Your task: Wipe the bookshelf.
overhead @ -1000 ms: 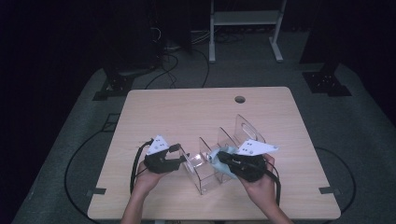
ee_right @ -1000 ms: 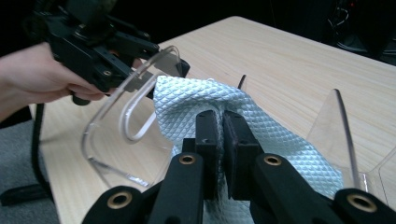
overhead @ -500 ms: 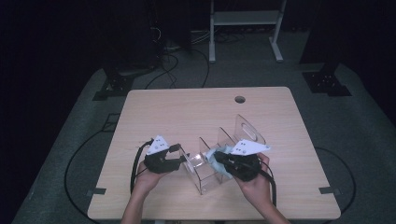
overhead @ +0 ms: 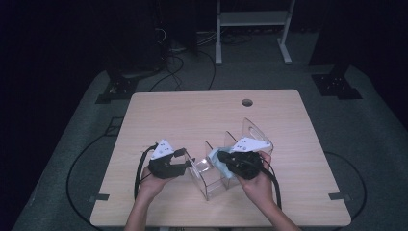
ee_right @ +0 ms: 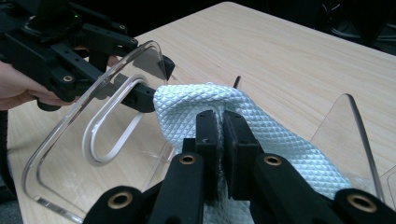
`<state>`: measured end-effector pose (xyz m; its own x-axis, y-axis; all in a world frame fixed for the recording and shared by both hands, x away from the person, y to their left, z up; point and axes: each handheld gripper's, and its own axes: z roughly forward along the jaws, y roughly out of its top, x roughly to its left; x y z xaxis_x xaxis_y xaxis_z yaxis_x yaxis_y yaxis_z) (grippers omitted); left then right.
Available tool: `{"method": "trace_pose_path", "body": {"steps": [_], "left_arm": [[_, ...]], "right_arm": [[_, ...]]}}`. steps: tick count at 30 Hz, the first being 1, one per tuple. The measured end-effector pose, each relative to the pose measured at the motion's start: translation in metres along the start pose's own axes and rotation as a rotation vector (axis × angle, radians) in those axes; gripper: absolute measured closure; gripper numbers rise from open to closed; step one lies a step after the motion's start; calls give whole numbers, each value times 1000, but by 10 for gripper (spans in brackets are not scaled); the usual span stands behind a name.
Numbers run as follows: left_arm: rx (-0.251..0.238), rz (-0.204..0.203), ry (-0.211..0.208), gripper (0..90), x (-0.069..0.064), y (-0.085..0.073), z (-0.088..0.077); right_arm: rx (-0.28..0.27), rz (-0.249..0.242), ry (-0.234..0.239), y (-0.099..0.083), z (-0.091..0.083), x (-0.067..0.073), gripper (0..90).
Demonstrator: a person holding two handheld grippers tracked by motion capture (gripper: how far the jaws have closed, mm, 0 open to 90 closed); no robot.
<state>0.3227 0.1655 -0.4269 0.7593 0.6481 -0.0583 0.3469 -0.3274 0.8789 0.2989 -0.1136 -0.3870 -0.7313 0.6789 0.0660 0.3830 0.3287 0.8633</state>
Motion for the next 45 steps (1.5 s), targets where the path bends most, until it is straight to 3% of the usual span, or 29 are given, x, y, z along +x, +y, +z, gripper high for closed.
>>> {"method": "trace_pose_path", "body": {"steps": [5, 8, 15, 23, 31, 36, 40, 45], "left_arm": [[-1, 1, 1, 453, 0, 0, 0], [-3, -4, 0, 453, 1, 0, 0], [-1, -5, 0, 451, 1, 0, 0], [-4, -7, 1, 452, 1, 0, 1], [-3, -9, 0, 451, 1, 0, 1], [-5, -9, 1, 451, 1, 0, 1], [-6, -10, 10, 451, 2, -1, 0], [-3, -14, 4, 449, 2, -1, 0]], "right_arm": [[34, -7, -21, 15, 18, -4, 849], [53, 19, -16, 22, 26, -7, 848], [50, 15, -19, 20, 24, -6, 848], [110, 36, -36, 42, 51, -13, 845], [92, 46, -33, 34, 41, -10, 846], [119, 65, -46, 45, 56, -13, 845], [175, 76, -56, 57, 70, -16, 840], [181, 57, -71, 56, 65, -11, 841]]}}
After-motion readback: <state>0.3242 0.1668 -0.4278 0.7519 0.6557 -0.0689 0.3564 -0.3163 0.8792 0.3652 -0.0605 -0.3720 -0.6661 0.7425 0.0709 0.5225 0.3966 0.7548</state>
